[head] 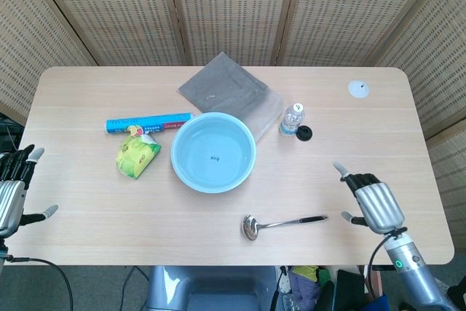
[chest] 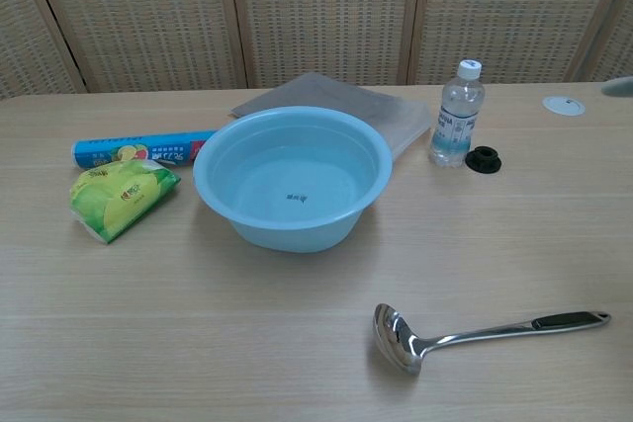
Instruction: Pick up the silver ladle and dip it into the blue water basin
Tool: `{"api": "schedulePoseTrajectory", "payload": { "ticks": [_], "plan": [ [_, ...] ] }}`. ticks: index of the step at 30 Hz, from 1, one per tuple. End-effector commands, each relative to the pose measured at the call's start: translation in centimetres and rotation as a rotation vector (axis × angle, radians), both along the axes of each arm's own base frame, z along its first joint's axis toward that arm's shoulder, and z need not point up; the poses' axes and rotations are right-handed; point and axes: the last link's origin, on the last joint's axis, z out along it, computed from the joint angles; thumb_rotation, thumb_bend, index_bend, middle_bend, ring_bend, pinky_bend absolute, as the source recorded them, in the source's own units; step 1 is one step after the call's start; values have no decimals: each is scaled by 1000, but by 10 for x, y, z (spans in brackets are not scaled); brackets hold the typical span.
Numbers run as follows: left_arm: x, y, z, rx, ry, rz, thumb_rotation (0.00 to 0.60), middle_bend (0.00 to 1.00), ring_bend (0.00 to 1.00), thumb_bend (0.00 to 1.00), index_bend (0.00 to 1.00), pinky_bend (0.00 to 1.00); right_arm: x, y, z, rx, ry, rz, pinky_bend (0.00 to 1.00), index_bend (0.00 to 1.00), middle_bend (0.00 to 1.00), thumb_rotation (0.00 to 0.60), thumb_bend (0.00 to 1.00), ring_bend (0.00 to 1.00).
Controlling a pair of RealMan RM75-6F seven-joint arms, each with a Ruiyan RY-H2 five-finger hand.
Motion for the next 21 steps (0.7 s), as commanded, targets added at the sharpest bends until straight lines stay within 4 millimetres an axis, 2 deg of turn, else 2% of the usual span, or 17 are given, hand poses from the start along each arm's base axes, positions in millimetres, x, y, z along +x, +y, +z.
{"api": "schedulePoseTrajectory", "payload": {
  "ticks": [1, 3, 9, 21],
  "plan": [
    [0, 2, -2, -5, -2, 2, 600, 0, 0, 0, 0, 0, 19, -14, -24, 144, 79, 47, 1000, 122, 832, 600, 0, 886],
    [0, 3, -3, -7, 1, 2, 600, 0, 0, 0, 0, 0, 23, -17, -33, 176, 101, 54, 1000, 252, 868, 600, 0, 916],
    [-3, 5, -4, -7, 9, 16, 600, 0, 0, 0, 0, 0, 34, -32, -74, 221, 171, 66, 1000, 407, 912, 600, 18, 955],
    [-4, 8, -10, -17, 29, 29, 600, 0, 0, 0, 0, 0, 28, -31, -106, 269, 217, -31, 1000, 432, 921, 600, 146, 968]
  ]
}}
